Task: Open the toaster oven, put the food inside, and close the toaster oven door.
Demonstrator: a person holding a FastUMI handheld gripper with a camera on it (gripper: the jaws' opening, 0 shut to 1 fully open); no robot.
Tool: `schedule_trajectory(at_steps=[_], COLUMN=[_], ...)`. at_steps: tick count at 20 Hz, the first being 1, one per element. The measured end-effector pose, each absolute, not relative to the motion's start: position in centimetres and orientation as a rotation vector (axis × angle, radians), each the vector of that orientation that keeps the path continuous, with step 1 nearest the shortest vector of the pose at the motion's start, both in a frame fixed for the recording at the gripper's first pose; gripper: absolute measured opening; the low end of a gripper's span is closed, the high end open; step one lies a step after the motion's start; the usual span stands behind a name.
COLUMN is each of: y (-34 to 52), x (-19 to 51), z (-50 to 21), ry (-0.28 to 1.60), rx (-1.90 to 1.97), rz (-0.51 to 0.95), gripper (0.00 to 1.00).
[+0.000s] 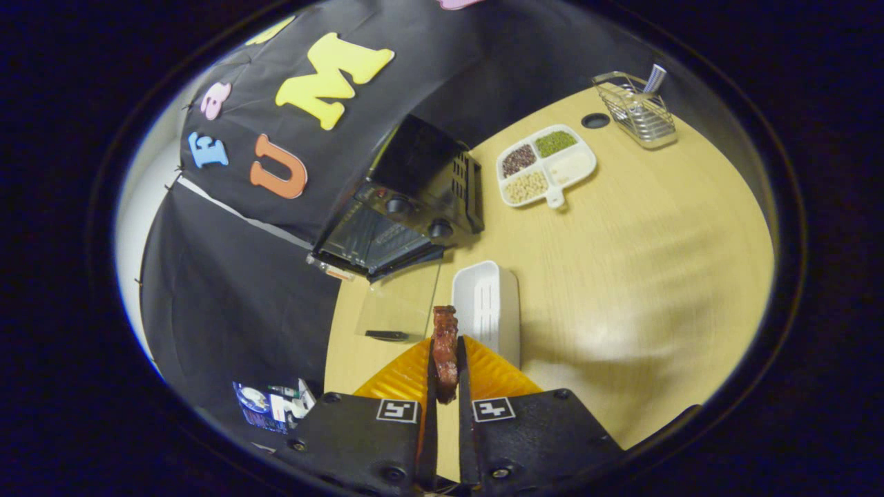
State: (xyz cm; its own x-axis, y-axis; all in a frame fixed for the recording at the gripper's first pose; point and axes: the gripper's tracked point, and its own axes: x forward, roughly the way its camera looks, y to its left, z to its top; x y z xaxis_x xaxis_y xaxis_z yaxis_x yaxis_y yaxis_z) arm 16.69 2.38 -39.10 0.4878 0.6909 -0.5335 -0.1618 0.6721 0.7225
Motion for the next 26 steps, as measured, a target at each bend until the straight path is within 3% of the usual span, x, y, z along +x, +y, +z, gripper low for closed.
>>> schedule_trajectory(at_steps=[7,13,21,26], y=[11.6,21.1,28.2,29.2], x=[17.5,19.6,27.1,31.9], z=[-34.1,-34.3,-38.6,-41.0], ry=[0.782,0.681,0.545,0.463], rx=[0.760,0.993,1.362,1.378], rz=[0.532,0.461,0.197,0.078], gripper=[0.15,0.15,0.15,0.15])
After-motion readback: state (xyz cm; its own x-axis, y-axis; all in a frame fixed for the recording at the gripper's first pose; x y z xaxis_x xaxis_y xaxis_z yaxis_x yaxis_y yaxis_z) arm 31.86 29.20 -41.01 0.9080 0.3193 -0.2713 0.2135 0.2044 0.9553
